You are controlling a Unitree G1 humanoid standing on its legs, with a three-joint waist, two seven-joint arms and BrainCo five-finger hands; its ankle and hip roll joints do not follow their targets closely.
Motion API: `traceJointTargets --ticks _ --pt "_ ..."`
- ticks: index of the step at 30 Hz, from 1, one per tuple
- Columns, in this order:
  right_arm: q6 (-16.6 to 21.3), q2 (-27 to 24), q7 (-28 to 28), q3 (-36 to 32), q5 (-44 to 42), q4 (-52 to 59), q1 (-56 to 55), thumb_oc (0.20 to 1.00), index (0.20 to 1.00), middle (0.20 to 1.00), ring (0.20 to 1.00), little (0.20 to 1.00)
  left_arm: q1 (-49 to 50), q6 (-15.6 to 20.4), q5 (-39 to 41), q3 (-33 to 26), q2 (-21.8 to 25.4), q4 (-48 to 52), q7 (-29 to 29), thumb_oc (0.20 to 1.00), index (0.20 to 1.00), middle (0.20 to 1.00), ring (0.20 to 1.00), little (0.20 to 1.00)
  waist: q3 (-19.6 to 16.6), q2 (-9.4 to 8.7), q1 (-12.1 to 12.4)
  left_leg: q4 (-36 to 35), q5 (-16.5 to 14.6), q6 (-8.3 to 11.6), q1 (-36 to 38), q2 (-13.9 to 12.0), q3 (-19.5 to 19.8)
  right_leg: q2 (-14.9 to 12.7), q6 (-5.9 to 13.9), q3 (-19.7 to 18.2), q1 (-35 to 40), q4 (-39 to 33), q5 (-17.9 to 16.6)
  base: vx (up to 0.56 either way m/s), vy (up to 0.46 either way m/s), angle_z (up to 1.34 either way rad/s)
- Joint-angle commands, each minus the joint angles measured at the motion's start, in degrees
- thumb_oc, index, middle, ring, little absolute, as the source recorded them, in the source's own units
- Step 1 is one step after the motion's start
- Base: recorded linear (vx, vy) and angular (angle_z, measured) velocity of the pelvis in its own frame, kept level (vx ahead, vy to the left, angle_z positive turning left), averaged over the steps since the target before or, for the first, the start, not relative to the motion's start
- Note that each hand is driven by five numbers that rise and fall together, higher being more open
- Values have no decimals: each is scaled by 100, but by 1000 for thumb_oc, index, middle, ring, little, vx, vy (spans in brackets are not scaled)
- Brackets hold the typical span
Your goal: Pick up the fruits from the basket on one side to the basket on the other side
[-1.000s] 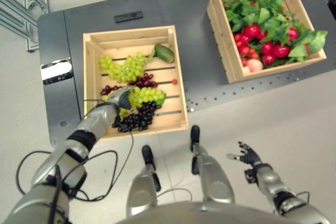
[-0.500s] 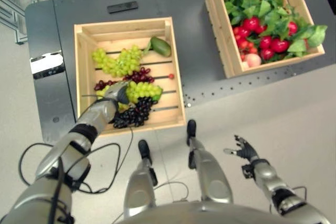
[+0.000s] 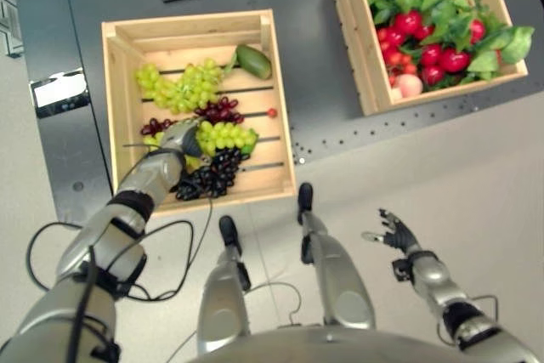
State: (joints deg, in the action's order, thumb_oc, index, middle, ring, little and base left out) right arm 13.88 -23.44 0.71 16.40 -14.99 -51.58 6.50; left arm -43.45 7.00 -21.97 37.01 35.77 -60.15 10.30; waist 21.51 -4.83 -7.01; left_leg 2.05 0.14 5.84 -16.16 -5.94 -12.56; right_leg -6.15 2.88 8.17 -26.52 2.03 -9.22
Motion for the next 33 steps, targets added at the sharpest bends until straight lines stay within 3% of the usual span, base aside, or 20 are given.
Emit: traceJointTargets --ticks 1,4,5,6,8,10,33 --pt "280 -144 104 124 -222 327 -77 1000 1000 1000 1000 1000 352 -59 -174 -54 -281 -550 -174 1000 1000 1000 1000 1000 18 -236 -65 631 -34 -318 -682 17 192 52 418 22 -224 876 575 0 0 0" --pt "292 -154 109 133 -224 435 -97 1000 1000 1000 1000 1000 355 -71 -152 -75 -267 -572 -172 1000 1000 1000 1000 1000 21 -274 -71 628 -23 -318 -725 24 210 60 415 31 -260 857 562 0 0 0" --pt "298 -151 120 132 -235 419 -94 1000 1000 1000 1000 1000 376 -69 -149 -92 -268 -577 -169 868 868 868 868 868 20 -280 -65 629 -15 -319 -740 23 218 59 412 37 -280 864 557 0 0 0" --pt "297 -147 124 127 -244 402 -92 1000 1000 1000 1000 1000 384 -72 -143 -95 -270 -580 -167 548 548 548 548 548 25 -291 -63 632 -14 -318 -738 24 229 56 411 43 -271 862 556 0 0 0" --pt "297 -156 130 122 -240 420 -111 1000 1000 1000 1000 1000 436 -73 -154 -95 -261 -550 -199 464 464 464 464 464 35 -309 -46 641 -17 -319 -727 17 245 52 412 48 -246 864 560 0 0 0" --pt "305 -152 129 122 -237 402 -117 1000 1000 1000 1000 1000 489 -79 -146 -126 -270 -560 -207 200 200 200 200 200 41 -311 -21 641 -18 -318 -714 20 245 41 405 59 -220 855 567 0 0 0" --pt "297 -249 123 145 -170 496 -66 1000 1000 1000 1000 1000 755 -54 -77 -288 -224 -593 -199 200 200 200 200 200 31 -299 141 545 49 -311 -620 79 350 12 382 114 -39 722 543 0 0 0"
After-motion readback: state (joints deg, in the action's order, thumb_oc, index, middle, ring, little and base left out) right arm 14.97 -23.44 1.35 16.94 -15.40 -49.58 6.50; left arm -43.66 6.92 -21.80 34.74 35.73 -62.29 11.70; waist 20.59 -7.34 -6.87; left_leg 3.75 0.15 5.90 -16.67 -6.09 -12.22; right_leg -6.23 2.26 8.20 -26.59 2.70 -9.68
